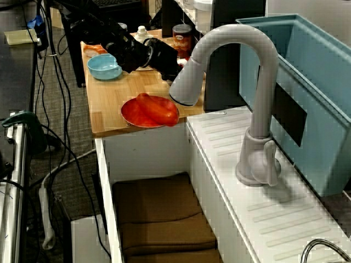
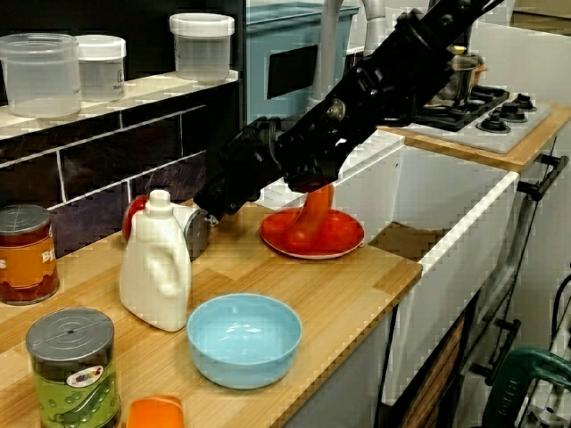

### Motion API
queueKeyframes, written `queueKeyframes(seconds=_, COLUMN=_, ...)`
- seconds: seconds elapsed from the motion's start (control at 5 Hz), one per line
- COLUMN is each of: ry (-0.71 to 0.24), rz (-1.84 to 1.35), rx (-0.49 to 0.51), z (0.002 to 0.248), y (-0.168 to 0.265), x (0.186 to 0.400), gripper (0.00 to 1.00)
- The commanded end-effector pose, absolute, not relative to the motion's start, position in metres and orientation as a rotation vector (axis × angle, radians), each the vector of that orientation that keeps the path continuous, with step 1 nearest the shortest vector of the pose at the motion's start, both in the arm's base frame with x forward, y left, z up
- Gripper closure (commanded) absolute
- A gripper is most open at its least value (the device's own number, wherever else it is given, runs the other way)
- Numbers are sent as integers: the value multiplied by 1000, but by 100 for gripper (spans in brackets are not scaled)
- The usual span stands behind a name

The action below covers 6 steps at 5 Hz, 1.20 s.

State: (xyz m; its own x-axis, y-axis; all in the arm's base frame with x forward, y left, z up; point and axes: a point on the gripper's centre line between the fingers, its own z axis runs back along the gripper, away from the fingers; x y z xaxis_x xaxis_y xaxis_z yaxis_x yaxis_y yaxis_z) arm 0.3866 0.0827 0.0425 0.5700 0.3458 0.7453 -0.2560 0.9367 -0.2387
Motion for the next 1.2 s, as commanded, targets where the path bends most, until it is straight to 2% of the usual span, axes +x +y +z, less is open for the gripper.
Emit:
queueKeyframes(seconds=0.0, ry=-940, rz=378, rx=-100, z=53, y=95, x=391, gripper=100)
queueKeyframes(seconds=0.6, ry=-889, rz=381, rx=-158, z=72, y=123, x=381, gripper=100)
queueKeyframes(seconds=1.0, ry=-909, rz=430, rx=-196, z=84, y=143, x=372, gripper=100)
